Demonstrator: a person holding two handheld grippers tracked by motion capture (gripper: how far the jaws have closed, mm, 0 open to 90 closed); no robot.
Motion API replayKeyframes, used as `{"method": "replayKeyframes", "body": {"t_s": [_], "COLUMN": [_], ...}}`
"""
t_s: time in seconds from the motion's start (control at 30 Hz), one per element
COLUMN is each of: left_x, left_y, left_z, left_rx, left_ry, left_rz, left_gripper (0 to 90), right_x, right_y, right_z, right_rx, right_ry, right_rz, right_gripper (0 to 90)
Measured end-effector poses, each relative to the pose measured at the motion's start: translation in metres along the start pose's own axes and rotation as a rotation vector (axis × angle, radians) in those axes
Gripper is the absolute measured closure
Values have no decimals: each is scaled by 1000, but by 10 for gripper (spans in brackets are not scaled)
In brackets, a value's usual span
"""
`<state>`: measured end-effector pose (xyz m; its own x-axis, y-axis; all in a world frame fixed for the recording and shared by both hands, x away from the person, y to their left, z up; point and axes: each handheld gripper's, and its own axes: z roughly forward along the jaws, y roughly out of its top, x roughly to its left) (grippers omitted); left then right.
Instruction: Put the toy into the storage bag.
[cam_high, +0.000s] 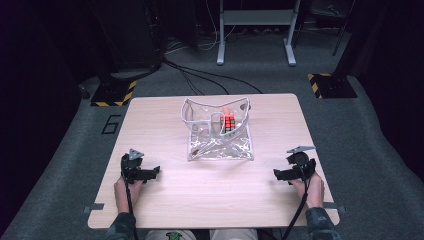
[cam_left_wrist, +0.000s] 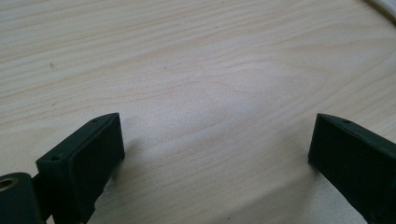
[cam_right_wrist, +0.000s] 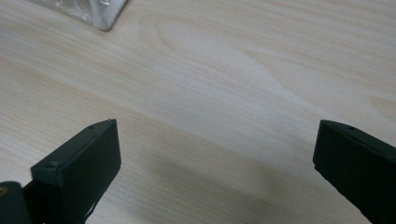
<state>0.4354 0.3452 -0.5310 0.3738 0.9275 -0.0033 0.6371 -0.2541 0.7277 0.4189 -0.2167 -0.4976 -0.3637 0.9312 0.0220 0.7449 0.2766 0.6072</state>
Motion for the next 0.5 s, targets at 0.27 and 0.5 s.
{"method": "replayKeyframes", "body": {"t_s": [0.27, 0.5], "left_x": [0, 0], "left_y": [0, 0], "left_z": [0, 0], "left_rx": [2, 2], "left_ry": [0, 1], "left_rz": [-2, -2], "left_gripper": [34, 34], "right_x": [-6, -5], "right_y": [-22, -33], "right_z": [13, 15], "right_rx": [-62, -150], "right_ry": [1, -25], "right_rz": [21, -1], "right_gripper": [0, 0]}}
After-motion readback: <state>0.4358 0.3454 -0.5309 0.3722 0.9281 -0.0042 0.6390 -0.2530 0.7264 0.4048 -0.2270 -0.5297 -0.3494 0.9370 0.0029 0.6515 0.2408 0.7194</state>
